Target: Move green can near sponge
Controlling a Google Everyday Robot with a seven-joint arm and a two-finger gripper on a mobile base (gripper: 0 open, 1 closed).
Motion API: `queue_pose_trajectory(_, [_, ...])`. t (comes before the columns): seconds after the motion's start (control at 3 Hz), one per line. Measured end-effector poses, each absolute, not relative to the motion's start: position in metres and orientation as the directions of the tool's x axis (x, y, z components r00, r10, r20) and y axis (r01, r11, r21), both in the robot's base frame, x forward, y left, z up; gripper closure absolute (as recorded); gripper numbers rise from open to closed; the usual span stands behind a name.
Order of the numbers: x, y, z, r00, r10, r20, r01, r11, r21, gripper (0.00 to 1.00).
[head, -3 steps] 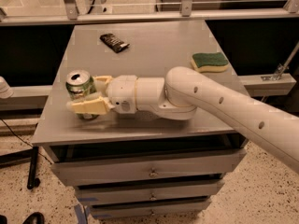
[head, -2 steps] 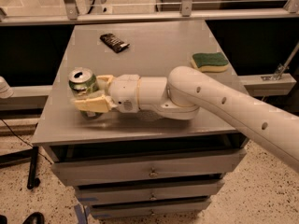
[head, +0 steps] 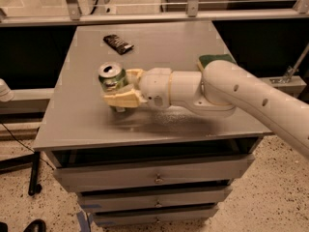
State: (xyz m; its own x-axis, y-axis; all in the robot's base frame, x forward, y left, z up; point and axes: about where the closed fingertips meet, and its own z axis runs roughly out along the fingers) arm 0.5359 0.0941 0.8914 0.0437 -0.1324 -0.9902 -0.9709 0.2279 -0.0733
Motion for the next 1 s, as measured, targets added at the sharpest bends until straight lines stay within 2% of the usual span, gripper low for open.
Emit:
queue_pose_trajectory(0.67, [0.533, -0.035, 0.899, 0.024, -0.302, -0.953, -0.915, 0.377, -0.143, 1.0])
queue_pose_trajectory(1.0, [0.533, -0.035, 0.899, 0.024, -0.302, -0.953, -0.916, 0.376, -0.143, 1.0])
